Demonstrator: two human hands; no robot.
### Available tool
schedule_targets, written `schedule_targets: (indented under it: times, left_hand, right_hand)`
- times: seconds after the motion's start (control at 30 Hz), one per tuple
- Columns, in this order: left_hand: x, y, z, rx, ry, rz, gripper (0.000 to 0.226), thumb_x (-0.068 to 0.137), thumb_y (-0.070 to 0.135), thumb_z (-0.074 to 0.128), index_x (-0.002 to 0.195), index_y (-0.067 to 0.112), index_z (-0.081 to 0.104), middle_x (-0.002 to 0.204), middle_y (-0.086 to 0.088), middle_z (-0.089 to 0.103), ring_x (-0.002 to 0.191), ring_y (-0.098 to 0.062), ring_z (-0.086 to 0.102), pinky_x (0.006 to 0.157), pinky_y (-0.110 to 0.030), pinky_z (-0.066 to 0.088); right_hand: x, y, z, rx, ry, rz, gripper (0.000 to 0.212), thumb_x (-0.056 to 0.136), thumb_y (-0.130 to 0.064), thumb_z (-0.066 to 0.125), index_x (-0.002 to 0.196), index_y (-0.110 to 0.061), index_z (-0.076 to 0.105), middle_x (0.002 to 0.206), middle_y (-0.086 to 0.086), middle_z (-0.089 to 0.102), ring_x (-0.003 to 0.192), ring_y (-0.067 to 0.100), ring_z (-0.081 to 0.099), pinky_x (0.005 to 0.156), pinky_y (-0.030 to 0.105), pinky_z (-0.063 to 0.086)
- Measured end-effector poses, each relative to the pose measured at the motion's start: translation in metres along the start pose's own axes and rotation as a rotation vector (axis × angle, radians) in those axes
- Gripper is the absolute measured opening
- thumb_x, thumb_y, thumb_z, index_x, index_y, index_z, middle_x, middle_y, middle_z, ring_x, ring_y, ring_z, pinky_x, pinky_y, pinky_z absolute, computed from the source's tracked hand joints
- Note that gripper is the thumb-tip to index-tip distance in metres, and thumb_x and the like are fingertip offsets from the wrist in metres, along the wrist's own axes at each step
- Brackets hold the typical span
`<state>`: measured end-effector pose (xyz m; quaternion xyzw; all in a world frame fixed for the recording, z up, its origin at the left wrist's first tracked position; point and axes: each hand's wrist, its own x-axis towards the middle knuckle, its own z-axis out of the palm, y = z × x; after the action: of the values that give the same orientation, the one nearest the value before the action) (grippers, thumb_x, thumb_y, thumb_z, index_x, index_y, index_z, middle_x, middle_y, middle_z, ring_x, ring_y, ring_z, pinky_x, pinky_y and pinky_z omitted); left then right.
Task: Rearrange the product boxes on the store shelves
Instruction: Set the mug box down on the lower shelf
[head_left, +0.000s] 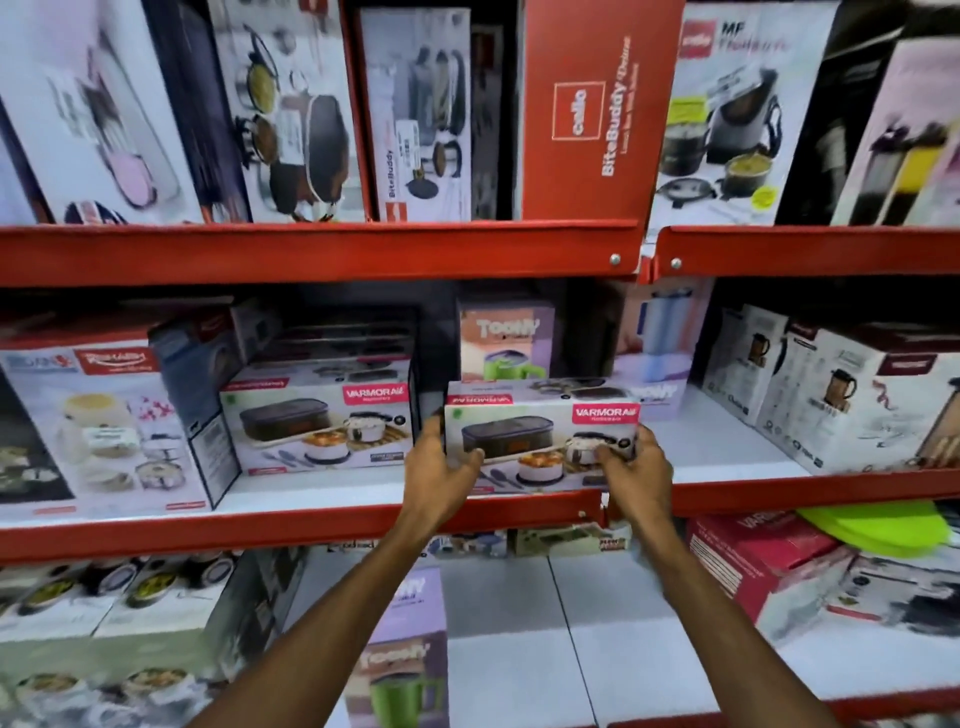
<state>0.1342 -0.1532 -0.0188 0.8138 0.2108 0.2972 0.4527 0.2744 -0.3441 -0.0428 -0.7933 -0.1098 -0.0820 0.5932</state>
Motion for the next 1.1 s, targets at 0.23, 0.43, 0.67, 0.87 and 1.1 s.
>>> schedule_targets:
  times: [0.23, 0.43, 0.67, 0.87, 1.1]
  left_hand:
    - [-0.022, -0.008, -0.046, -0.097, 0.194, 0.080, 0.062, 0.088, 0.035, 0.065, 0.144, 0.022, 0.042, 0.127, 0.001, 0.068, 0.114, -0.014, 0.066, 0.098, -0.036, 0.057]
    - [-0.037, -0.044, -0.135, -0.020, 0.384, -0.004, 0.059, 0.083, 0.032, 0.070, 0.130, 0.030, 0.034, 0.114, 0.002, 0.069, 0.099, -0.014, 0.070, 0.087, -0.040, 0.061]
    - [-0.035, -0.092, -0.199, 0.081, 0.411, -0.073, 0.076, 0.072, 0.051, 0.062, 0.140, 0.026, 0.040, 0.129, -0.004, 0.051, 0.117, -0.026, 0.057, 0.097, -0.055, 0.056]
    - [-0.031, -0.110, -0.208, 0.155, 0.372, -0.047, 0.089, 0.070, 0.060, 0.052, 0.149, 0.020, 0.037, 0.127, 0.001, 0.043, 0.118, -0.023, 0.052, 0.097, -0.048, 0.054]
    - [-0.026, -0.115, -0.209, 0.174, 0.353, -0.018, 0.082, 0.075, 0.060, 0.044, 0.144, 0.016, 0.042, 0.124, -0.009, 0.048, 0.114, -0.023, 0.053, 0.095, -0.045, 0.055]
  right_hand:
    - [-0.041, -0.045, 0.014, 0.068, 0.031, -0.192, 0.051, 0.083, -0.018, 0.077, 0.129, -0.011, 0.058, 0.108, 0.005, 0.073, 0.094, 0.018, 0.066, 0.087, 0.029, 0.049]
    - [-0.090, -0.080, 0.095, 0.161, -0.098, -0.268, 0.065, 0.078, -0.026, 0.081, 0.136, -0.010, 0.055, 0.115, 0.002, 0.072, 0.087, -0.004, 0.066, 0.078, 0.013, 0.053]
    - [-0.112, -0.087, 0.177, 0.131, -0.164, -0.247, 0.067, 0.078, -0.031, 0.081, 0.136, -0.014, 0.055, 0.101, 0.002, 0.076, 0.080, 0.012, 0.070, 0.069, 0.013, 0.051]
    - [-0.119, -0.081, 0.194, 0.046, -0.168, -0.253, 0.066, 0.079, -0.035, 0.079, 0.136, -0.013, 0.055, 0.106, 0.003, 0.077, 0.069, -0.001, 0.062, 0.064, 0.001, 0.043]
    - [-0.119, -0.072, 0.195, 0.004, -0.178, -0.275, 0.066, 0.079, -0.041, 0.077, 0.136, -0.015, 0.054, 0.107, 0.001, 0.076, 0.068, -0.005, 0.061, 0.064, -0.004, 0.046]
